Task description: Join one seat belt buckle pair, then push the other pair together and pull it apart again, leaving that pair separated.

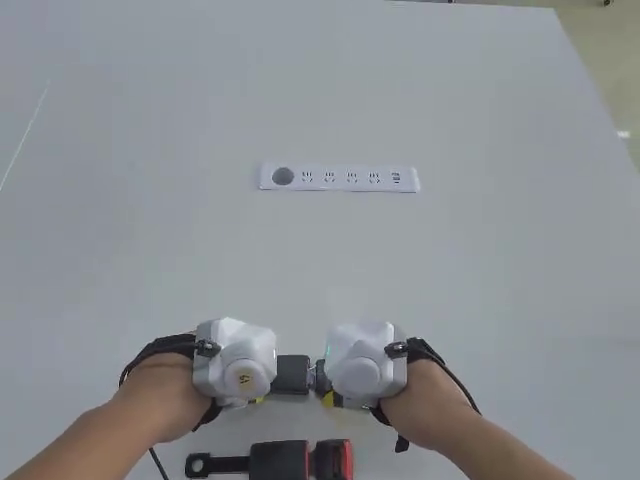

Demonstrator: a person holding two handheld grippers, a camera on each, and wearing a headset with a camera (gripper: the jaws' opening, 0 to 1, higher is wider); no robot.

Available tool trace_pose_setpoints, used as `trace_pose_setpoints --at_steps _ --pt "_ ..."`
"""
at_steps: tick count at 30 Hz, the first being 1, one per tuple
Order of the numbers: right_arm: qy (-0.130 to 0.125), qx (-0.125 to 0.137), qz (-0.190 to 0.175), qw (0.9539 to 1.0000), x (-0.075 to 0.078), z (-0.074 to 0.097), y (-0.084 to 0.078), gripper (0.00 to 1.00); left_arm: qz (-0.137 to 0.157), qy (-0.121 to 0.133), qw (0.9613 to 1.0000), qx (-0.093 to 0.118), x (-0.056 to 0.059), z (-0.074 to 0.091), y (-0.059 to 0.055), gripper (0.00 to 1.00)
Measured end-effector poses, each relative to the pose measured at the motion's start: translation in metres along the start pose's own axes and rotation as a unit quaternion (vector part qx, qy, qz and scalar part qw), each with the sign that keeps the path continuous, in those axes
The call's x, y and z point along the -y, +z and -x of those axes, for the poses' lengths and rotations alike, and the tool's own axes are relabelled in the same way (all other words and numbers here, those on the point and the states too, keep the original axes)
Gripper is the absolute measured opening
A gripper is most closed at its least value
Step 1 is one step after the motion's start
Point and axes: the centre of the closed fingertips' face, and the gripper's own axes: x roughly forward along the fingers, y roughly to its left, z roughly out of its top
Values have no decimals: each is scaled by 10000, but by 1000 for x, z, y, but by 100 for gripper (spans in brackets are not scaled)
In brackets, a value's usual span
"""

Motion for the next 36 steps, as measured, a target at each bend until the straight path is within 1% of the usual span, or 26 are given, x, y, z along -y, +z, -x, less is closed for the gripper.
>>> trace_pose_setpoints --at_steps 3,6,11,17,22,23,25,27,29,35,36 --pt "4 -82 60 9999 -2 0 0 31 -32 -13 10000 -40 1 2 2 28" --pt "14 -102 87 9999 -1 0 0 31 -42 -17 10000 -53 1 3 3 28" --pt "5 -161 106 9998 -2 2 1 31 9 -10 10000 -5 1 3 2 28" --pt "-10 -180 121 9998 -1 3 0 31 9 -23 10000 -35 -1 0 -1 28" --pt "2 -216 129 9997 -1 6 -8 32 18 -34 10000 -34 -1 1 -3 29" --pt "10 -178 122 9998 -1 5 -8 32 23 -30 10000 -16 -1 1 -3 29" --pt "12 -204 159 9997 0 6 -9 32 36 -28 10000 -18 -2 0 -5 29" --pt "13 -171 161 9997 0 8 -12 32 43 -29 10000 1 -2 0 -5 29" --pt "17 -76 135 9999 -1 9 -13 32 27 -37 10000 10 -2 -1 -5 29" --pt "-16 -66 95 9999 -1 14 -25 32 -12 -64 9999 -135 0 2 1 29" --pt "-43 -75 86 9999 1 16 -30 32 -40 -70 9999 -145 0 3 2 29"
